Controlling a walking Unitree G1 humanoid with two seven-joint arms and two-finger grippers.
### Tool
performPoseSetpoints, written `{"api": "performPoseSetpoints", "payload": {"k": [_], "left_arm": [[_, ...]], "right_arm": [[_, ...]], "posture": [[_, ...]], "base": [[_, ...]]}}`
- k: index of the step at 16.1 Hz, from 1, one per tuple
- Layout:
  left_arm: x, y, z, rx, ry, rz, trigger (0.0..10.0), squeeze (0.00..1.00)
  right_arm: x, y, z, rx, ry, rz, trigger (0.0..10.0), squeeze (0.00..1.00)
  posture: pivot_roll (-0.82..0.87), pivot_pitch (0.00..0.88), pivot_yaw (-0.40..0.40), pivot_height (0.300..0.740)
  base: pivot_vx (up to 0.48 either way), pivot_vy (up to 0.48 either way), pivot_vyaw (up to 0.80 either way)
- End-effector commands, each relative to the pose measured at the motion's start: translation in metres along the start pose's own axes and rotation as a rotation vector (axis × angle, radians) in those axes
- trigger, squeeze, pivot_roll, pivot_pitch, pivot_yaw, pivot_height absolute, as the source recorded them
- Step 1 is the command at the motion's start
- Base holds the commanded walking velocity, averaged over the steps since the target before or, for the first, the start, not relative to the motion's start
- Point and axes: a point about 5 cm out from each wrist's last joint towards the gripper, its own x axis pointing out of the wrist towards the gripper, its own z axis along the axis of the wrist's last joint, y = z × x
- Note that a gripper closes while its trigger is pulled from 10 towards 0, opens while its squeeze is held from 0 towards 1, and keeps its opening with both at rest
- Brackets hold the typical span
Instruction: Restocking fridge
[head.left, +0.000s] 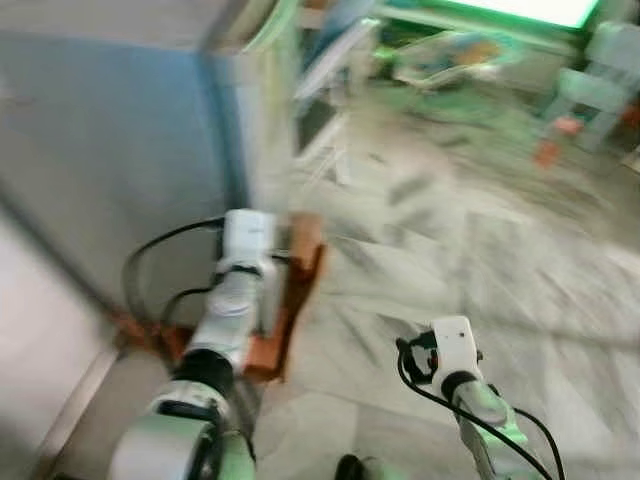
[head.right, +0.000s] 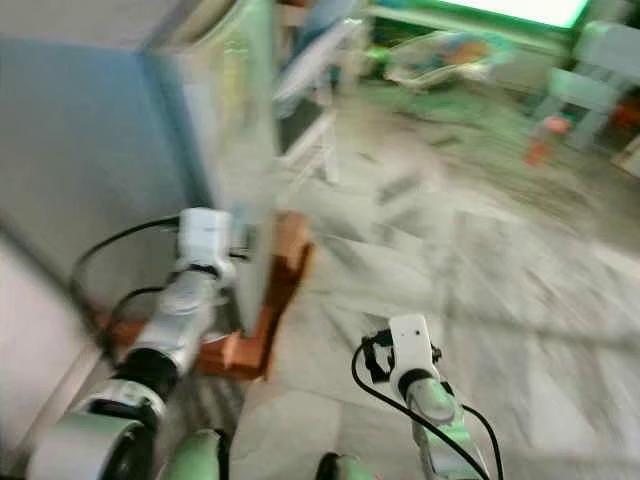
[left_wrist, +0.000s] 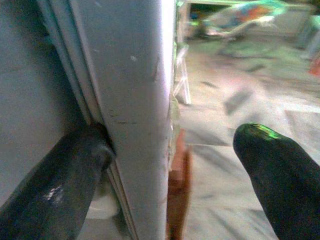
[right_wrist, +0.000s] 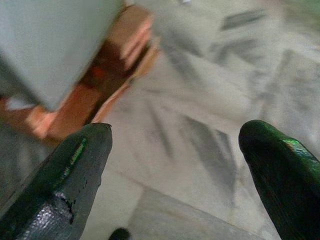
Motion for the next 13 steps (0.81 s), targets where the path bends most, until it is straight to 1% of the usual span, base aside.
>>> {"api": "performPoseSetpoints", "payload": {"k": [1,2,3,4,5,6,7,8,9,10,11,12,13], "left_arm": [[-0.010,-0.113,0.071,0.084,-0.293,-0.536,10.0,0.00],[-0.019,-0.131,0.074,0.066,-0.309,-0.616,10.0,0.00],[-0.027,-0.149,0.076,0.018,-0.308,-0.684,10.0,0.00],[-0.030,-0.155,0.074,-0.005,-0.300,-0.716,10.0,0.00],[-0.029,-0.151,0.071,-0.006,-0.290,-0.697,10.0,0.00],[-0.022,-0.135,0.064,-0.005,-0.267,-0.620,10.0,0.00],[-0.013,-0.112,0.058,-0.022,-0.242,-0.507,10.0,0.00],[-0.010,-0.094,0.055,-0.026,-0.233,-0.438,10.0,0.00],[-0.008,-0.080,0.054,-0.032,-0.229,-0.381,10.0,0.00],[-0.008,-0.048,0.048,-0.014,-0.214,-0.286,10.0,0.00],[-0.009,-0.039,0.044,-0.014,-0.203,-0.258,10.0,0.00],[-0.017,-0.022,0.032,0.019,-0.166,-0.224,10.0,0.00],[-0.023,-0.016,0.021,0.017,-0.139,-0.201,10.0,0.00]], "right_arm": [[0.001,0.002,-0.001,-0.011,0.023,0.016,10.0,0.00],[0.001,0.004,-0.001,-0.020,0.028,0.024,10.0,0.00],[0.002,0.007,-0.001,-0.031,0.035,0.041,10.0,0.00],[0.002,0.009,-0.001,-0.039,0.040,0.058,10.0,0.00],[0.002,0.010,-0.001,-0.035,0.042,0.069,10.0,0.00],[0.002,0.010,-0.001,-0.021,0.049,0.075,10.0,0.00],[0.003,0.011,-0.001,-0.015,0.051,0.081,10.0,0.00],[0.003,0.012,-0.001,-0.016,0.050,0.084,10.0,0.00],[0.003,0.012,-0.001,-0.017,0.050,0.085,10.0,0.00],[0.004,0.012,-0.001,-0.014,0.046,0.087,10.0,0.00],[0.004,0.012,-0.001,-0.013,0.044,0.088,10.0,0.00],[0.004,0.012,0.000,-0.024,0.046,0.091,10.0,0.00],[0.004,0.012,0.000,-0.033,0.048,0.092,10.0,0.00]], "posture": [[0.10,0.080,-0.081,0.740],[0.10,0.082,-0.081,0.740],[0.10,0.083,-0.084,0.740],[0.10,0.083,-0.084,0.740],[0.10,0.083,-0.084,0.740],[0.11,0.082,-0.082,0.740],[0.11,0.080,-0.080,0.740],[0.12,0.080,-0.079,0.740],[0.12,0.080,-0.079,0.740],[0.12,0.079,-0.082,0.740],[0.12,0.079,-0.082,0.740],[0.12,0.076,-0.084,0.740],[0.12,0.077,-0.084,0.740]], "base": [[0.000,0.000,0.00],[0.000,0.000,0.00],[0.000,0.000,0.00],[0.000,0.000,0.00],[0.000,0.000,0.00],[0.000,0.000,0.00],[0.000,0.000,0.00],[0.000,0.000,0.00],[0.000,0.000,0.00],[0.000,0.000,0.00],[0.000,0.000,0.00],[0.000,-0.311,0.00],[0.000,-0.304,0.00]]}}
